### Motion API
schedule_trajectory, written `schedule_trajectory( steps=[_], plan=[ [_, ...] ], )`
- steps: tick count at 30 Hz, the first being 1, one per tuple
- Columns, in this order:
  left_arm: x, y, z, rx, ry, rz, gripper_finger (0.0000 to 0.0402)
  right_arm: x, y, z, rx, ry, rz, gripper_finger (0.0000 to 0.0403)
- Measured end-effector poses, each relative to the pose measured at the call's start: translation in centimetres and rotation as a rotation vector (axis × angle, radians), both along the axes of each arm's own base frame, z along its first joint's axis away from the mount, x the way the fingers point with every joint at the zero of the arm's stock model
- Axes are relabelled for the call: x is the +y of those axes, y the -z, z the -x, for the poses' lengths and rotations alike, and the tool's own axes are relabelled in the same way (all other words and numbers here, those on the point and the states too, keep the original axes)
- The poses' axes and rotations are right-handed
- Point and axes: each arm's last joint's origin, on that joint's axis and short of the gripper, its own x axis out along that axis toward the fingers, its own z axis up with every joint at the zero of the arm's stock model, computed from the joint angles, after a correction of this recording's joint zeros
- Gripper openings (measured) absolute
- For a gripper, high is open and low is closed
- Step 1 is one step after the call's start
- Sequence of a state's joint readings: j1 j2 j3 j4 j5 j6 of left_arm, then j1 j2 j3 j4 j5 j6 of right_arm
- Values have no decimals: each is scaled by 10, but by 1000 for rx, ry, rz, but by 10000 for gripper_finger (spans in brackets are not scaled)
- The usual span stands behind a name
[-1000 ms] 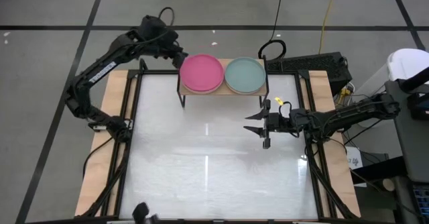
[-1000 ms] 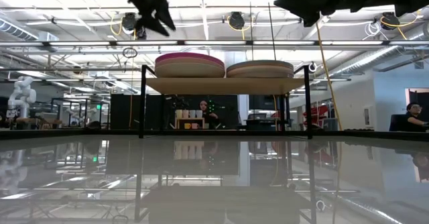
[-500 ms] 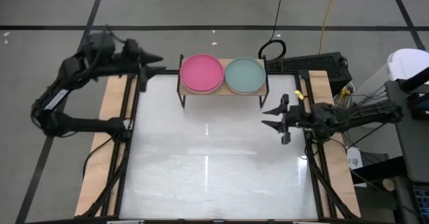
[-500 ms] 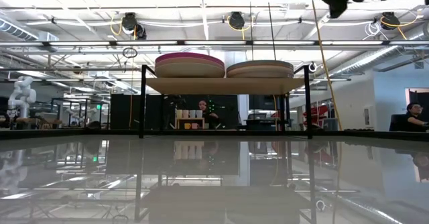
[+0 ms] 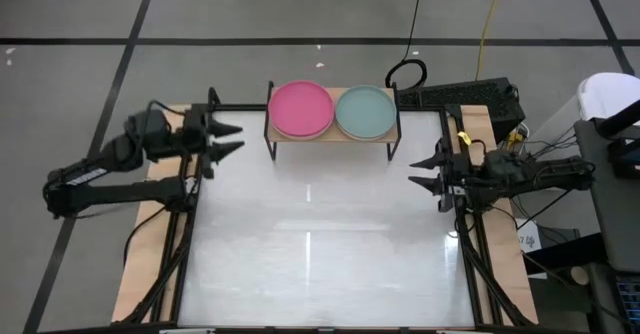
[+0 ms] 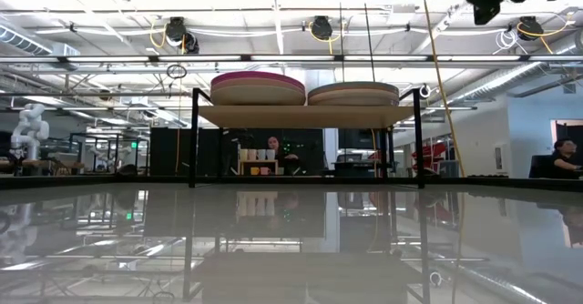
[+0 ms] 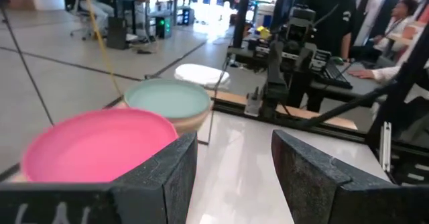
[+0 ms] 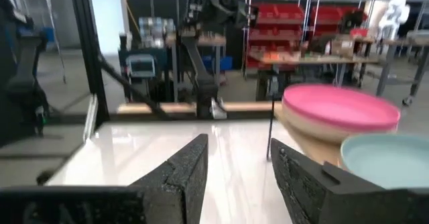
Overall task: Place and stack plates onto a shelf
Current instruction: Return to Home Position
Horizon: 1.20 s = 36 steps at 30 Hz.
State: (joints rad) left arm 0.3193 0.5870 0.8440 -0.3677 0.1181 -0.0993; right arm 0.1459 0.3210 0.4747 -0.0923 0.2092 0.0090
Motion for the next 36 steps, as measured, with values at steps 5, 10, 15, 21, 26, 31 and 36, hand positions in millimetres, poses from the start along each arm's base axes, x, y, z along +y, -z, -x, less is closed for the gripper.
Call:
schedule_trajectory(
  steps=[5, 10, 15, 21, 26, 31, 36],
  plan=[
    [-4, 42, -1, -31, 35, 10, 197, 0, 8, 0, 84, 1, -8, 144],
    [-8, 73, 1, -76, 60, 13, 197, 0, 23, -1, 108, 2, -12, 144],
    [-11, 95, 9, -115, 64, 4, 197, 0, 40, 0, 91, 3, 4, 144],
    [-13, 113, 16, -121, 62, 7, 197, -2, 51, 7, 21, 26, 3, 144],
    [-13, 133, 17, -132, 62, 8, 197, -3, 61, 12, -7, 26, 24, 144],
    [-12, 155, 14, -171, 62, 19, 197, -3, 73, 14, -18, 34, 39, 144],
    [-11, 178, 10, -215, 63, 28, 197, -5, 84, 13, 2, 95, 49, 144]
  ],
)
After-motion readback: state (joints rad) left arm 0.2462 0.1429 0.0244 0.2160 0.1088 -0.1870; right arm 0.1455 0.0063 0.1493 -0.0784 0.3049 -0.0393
